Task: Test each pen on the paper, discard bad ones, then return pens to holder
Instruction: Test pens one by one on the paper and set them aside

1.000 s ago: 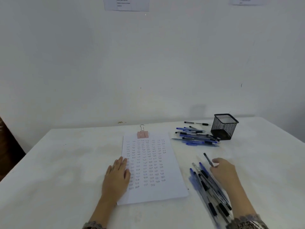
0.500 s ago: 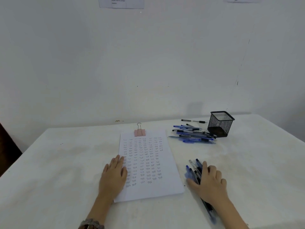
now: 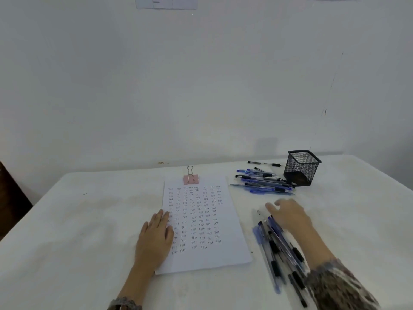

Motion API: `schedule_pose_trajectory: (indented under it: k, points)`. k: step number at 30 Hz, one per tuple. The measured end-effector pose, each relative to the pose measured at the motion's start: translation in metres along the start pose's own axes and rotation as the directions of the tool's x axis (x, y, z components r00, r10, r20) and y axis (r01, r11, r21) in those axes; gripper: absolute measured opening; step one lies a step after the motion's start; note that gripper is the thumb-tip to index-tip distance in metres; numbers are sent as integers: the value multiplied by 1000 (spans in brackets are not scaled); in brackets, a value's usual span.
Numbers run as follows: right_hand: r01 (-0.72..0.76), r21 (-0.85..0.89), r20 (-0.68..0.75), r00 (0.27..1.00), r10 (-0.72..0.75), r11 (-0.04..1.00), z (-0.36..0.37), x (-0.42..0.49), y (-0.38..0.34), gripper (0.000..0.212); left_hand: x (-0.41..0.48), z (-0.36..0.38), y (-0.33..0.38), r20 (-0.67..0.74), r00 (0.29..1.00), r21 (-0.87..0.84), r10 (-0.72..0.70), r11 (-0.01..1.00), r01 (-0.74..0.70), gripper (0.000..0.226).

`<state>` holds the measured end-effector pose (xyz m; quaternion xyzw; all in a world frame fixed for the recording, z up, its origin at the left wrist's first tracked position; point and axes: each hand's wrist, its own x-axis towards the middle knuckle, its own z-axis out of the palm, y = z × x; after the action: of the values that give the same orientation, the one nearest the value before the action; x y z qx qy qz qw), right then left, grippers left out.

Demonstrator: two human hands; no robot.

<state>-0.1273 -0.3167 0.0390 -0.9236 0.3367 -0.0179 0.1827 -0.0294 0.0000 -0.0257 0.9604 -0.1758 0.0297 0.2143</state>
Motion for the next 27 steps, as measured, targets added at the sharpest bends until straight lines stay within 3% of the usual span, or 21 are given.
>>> schedule_pose_trajectory:
  k: [4,7,12,14,16,17,18,20,22,23,25,27]
  points:
    - [201,-83,-174,961,-213,976,1,50,-8,38,0,0,0,10,1000,10,-3,1000,2,71]
    - [194,-253,-131,964,-232,948,3,63,-9,37,-1,-1,1,-3,1000,2,0,1000,0,73]
    - [203,-280,-158,954,-254,938,11,73,-4,20,0,0,-1,-10,1000,32,2,999,-2,95]
    - [248,-205,-204,936,-289,947,12,76,-2,19,0,1,-2,-8,1000,42,4,999,-4,95]
    - [336,109,-281,913,-295,935,8,76,-4,15,0,2,-2,-16,1000,49,10,999,-10,95]
    - [365,368,-311,915,-257,855,4,73,-8,9,1,2,-2,-25,1000,47,12,999,-10,95]
    - [363,629,-311,928,-204,688,-2,69,-13,4,1,3,-2,-34,999,46,13,999,-11,95]
    - [279,929,-259,960,-109,243,-17,63,-25,12,1,4,-2,-44,999,49,17,999,-15,94]
    - [132,975,-153,983,-105,-180,-29,57,-40,18,1,5,-3,-53,998,37,25,999,-23,93]
    - [66,938,-108,988,-106,-340,-32,56,-46,22,1,6,-3,-63,998,26,28,999,-27,91]
    - [-16,840,-35,996,-83,-543,-33,51,-58,33,3,8,-5,-95,995,7,42,999,-42,87]
    - [-44,777,16,999,-49,-628,-25,45,-67,44,3,9,-5,-103,993,5,53,999,-53,84]
